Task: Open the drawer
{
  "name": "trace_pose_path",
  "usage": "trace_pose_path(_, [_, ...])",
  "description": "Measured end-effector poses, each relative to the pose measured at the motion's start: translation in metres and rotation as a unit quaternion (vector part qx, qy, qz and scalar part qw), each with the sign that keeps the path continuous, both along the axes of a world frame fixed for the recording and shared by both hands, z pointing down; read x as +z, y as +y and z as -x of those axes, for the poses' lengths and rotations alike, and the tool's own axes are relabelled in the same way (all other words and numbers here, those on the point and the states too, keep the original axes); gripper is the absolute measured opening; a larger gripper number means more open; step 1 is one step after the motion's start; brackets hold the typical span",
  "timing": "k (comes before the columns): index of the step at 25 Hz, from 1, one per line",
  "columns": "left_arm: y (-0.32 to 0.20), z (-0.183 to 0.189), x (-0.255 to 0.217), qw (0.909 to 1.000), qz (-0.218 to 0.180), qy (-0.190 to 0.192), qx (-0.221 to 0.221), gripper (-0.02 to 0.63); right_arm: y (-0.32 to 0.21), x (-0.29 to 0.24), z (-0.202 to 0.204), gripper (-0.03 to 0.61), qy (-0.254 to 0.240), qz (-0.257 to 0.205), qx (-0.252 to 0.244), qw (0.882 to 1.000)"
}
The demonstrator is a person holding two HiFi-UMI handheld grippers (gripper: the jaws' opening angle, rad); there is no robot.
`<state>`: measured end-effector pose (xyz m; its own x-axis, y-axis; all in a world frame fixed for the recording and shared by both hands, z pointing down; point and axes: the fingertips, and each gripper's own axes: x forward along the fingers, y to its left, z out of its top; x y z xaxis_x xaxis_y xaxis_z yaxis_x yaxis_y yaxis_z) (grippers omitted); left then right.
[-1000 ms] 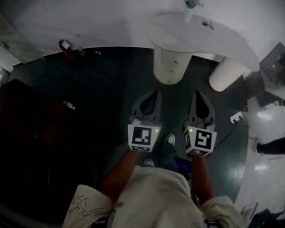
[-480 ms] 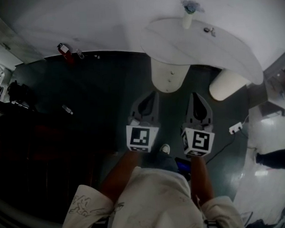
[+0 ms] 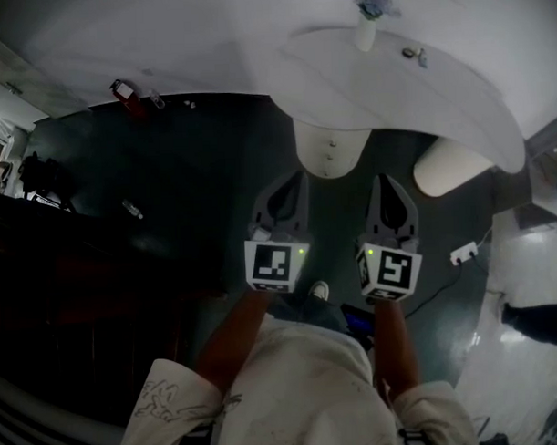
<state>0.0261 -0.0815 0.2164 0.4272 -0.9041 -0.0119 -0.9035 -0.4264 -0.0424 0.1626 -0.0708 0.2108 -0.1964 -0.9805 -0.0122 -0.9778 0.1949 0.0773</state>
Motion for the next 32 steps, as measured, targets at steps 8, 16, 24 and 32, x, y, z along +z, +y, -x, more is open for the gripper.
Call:
trace_pose_path(8, [-0.040, 0.006, 0.013, 0.9999, 0.010, 0.010, 0.010, 0.002, -0.038, 0.019, 0.013, 0.005, 0.005, 0.020, 0.006, 1.000])
trace_pose_path(16, [-0.093, 0.038, 0.037, 0.9992, 0.023, 0.020, 0.027, 0.002, -0.079, 0.053, 0.047, 0.005, 0.015, 0.048, 0.030, 0.998])
trace_pose_path(24, [-0.142, 0.061, 0.076, 0.9985, 0.018, 0.023, 0.045, 0.002, -0.120, 0.093, 0.087, 0.005, 0.022, 0.045, 0.046, 0.998])
trace_pose_path(32, [-0.162, 0.054, 0.147, 0.9977, 0.044, 0.040, 0.033, 0.002, -0.147, 0.166, 0.079, 0.005, 0.027, 0.067, 0.043, 0.996])
